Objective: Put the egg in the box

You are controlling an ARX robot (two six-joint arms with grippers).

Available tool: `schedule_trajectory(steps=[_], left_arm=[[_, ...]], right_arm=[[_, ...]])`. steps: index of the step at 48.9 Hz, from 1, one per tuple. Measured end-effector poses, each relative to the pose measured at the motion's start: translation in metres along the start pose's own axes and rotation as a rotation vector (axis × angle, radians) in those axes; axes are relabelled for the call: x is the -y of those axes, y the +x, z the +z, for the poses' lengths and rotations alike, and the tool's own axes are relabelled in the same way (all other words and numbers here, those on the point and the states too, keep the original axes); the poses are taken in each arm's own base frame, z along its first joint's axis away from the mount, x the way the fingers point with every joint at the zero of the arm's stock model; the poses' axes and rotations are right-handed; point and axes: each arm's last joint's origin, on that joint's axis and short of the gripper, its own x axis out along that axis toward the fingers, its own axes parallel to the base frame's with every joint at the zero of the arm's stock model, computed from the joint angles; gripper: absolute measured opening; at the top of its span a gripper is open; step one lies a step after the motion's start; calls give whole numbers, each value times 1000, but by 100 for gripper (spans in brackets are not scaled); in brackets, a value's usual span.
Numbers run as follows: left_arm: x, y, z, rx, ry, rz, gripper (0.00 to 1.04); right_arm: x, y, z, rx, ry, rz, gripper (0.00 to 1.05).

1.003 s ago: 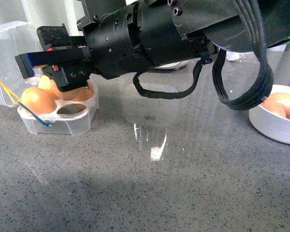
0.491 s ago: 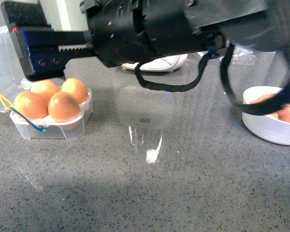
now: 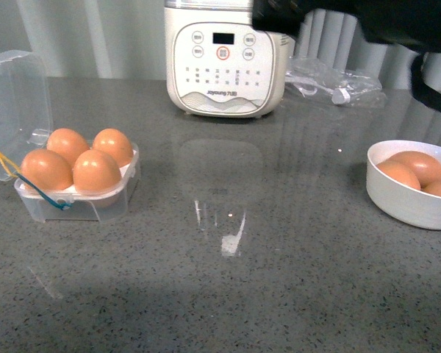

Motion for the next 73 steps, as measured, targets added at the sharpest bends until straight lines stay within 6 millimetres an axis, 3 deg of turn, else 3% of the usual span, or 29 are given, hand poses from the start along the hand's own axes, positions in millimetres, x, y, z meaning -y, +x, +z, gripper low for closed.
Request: schedule_trajectory(steps=[3, 11, 19, 32, 58, 73], left_arm=[[0, 0, 0, 0, 0, 4, 98], [0, 0, 0, 0, 0, 0, 98], [0, 0, 0, 0, 0, 1, 98], [0, 0, 0, 0, 0, 1, 98], [0, 0, 0, 0, 0, 1, 98], [0, 0, 0, 0, 0, 0, 98]], right_arm=[[16, -20, -11, 38, -53, -160, 69], [66, -70, -29, 54, -93, -251, 33], [85, -102, -49, 31, -112, -221, 3], [104, -138, -64, 35, -109, -232, 3], [122, -177, -80, 43, -107, -244, 3], [119, -190, -84, 52, -109, -241, 3]])
